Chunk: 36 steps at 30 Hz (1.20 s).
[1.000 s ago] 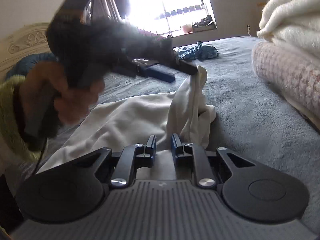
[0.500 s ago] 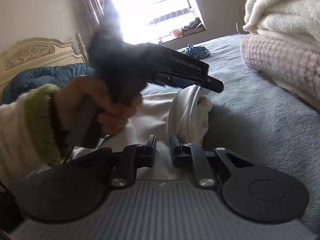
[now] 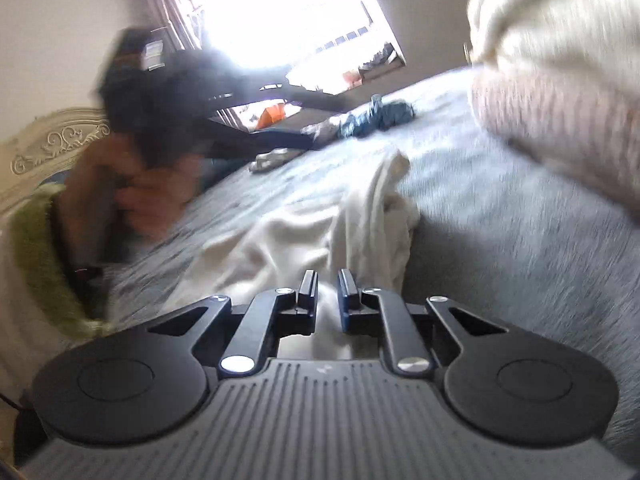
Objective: Fold clothes
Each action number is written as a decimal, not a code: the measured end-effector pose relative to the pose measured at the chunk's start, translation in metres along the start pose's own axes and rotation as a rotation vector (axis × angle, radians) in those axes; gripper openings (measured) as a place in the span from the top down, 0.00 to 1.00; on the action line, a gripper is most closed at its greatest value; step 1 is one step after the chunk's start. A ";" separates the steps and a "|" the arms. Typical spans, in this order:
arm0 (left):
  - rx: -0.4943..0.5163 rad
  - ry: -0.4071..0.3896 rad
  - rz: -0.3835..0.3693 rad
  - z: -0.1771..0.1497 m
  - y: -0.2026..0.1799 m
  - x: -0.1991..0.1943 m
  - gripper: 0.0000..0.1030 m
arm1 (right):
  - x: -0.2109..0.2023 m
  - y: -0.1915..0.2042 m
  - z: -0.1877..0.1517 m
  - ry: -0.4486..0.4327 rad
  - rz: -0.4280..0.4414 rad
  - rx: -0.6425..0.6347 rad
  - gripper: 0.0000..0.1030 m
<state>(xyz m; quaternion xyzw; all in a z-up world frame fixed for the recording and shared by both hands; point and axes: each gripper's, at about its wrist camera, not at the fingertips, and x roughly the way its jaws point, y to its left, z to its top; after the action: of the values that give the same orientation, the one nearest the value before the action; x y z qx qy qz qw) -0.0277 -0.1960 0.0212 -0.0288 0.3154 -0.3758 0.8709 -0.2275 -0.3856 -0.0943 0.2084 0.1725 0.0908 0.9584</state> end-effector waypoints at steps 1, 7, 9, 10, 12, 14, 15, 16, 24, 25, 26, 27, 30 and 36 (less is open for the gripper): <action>0.016 -0.021 0.023 -0.006 0.001 -0.022 0.23 | -0.002 0.005 0.006 -0.007 0.007 -0.005 0.88; -0.049 -0.082 0.052 -0.065 0.018 -0.106 0.10 | 0.044 0.022 0.048 0.001 -0.072 -0.111 0.88; -0.112 -0.084 0.043 -0.091 0.027 -0.122 0.10 | 0.066 0.006 0.053 0.031 -0.156 -0.063 0.89; -0.144 -0.080 0.043 -0.105 0.034 -0.128 0.10 | 0.071 -0.006 0.050 0.049 -0.191 -0.016 0.90; -0.217 -0.063 0.032 -0.129 0.051 -0.133 0.10 | 0.071 -0.030 0.041 0.073 -0.198 0.101 0.93; -0.291 -0.047 0.018 -0.153 0.068 -0.138 0.11 | 0.062 -0.040 0.037 0.077 -0.173 0.183 0.93; -0.327 -0.038 0.015 -0.161 0.076 -0.139 0.12 | 0.058 -0.037 0.041 0.079 -0.185 0.187 0.93; -0.361 -0.031 0.010 -0.167 0.082 -0.140 0.12 | 0.052 -0.031 0.048 0.072 -0.198 0.178 0.91; -0.413 0.036 -0.002 -0.201 0.088 -0.135 0.15 | 0.017 0.010 0.025 0.159 -0.230 0.094 0.90; -0.389 0.048 0.021 -0.205 0.085 -0.132 0.18 | 0.024 0.005 0.014 0.182 -0.258 0.093 0.90; -0.357 0.054 0.049 -0.208 0.081 -0.130 0.21 | 0.026 -0.001 0.006 0.190 -0.267 0.104 0.90; -0.323 0.054 0.074 -0.209 0.077 -0.130 0.24 | 0.023 -0.001 0.004 0.184 -0.275 0.115 0.89; -0.301 0.034 0.109 -0.211 0.067 -0.143 0.24 | -0.011 0.019 0.014 0.111 -0.280 0.094 0.86; -0.276 0.046 0.138 -0.229 0.046 -0.145 0.22 | -0.044 0.062 -0.010 0.131 -0.176 -0.022 0.86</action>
<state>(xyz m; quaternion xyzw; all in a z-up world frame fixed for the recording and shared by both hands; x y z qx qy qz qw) -0.2045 -0.0232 -0.0984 -0.1176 0.3852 -0.2688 0.8750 -0.2782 -0.3371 -0.0630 0.1756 0.2514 0.0214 0.9516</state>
